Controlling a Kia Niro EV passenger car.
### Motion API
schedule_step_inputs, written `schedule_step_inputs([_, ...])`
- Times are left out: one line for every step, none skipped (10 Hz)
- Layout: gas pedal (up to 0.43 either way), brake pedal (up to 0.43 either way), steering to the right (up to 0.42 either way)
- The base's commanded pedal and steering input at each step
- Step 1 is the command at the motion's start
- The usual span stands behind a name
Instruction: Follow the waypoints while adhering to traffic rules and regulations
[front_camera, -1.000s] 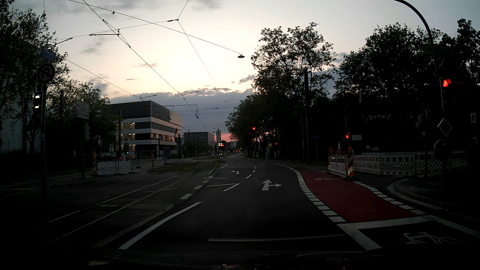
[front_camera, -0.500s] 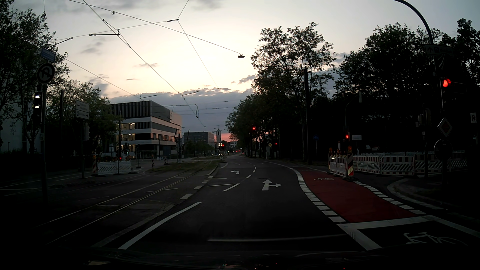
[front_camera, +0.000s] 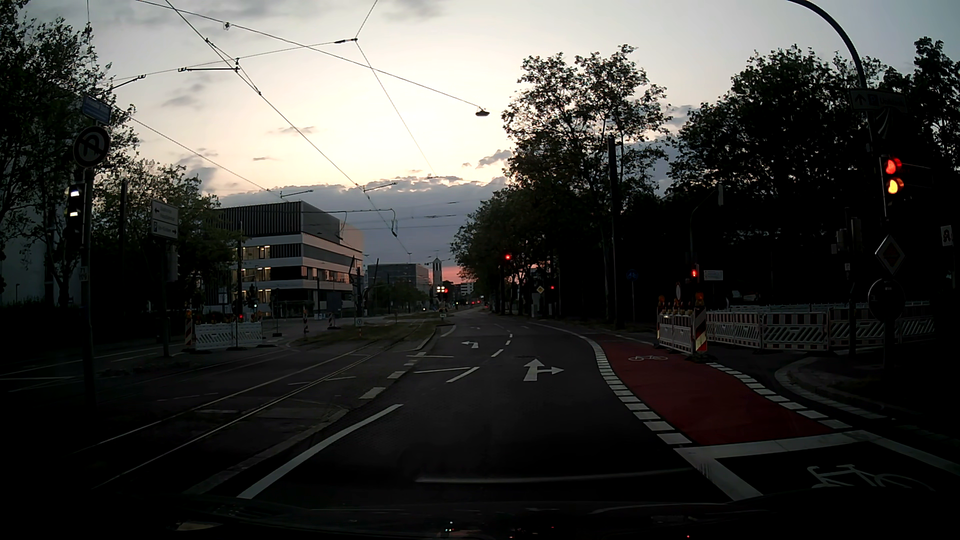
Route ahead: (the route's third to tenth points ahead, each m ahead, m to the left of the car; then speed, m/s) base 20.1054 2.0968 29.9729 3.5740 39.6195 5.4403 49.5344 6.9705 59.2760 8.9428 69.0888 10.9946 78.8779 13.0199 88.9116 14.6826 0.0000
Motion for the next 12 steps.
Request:
schedule_step_inputs([0.0, 0.244, 0.019])
schedule_step_inputs([0.0, 0.244, 0.02])
schedule_step_inputs([0.0, 0.244, 0.02])
schedule_step_inputs([0.0, 0.244, 0.02])
schedule_step_inputs([0.0, 0.244, 0.02])
schedule_step_inputs([0.0, 0.244, 0.02])
schedule_step_inputs([0.0, 0.238, 0.02])
schedule_step_inputs([0.0, 0.244, 0.02])
schedule_step_inputs([0.0, 0.232, 0.02])
schedule_step_inputs([0.0, 0.134, 0.019])
schedule_step_inputs([0.0, 0.024, 0.02])
schedule_step_inputs([0.0, 0.0, 0.02])
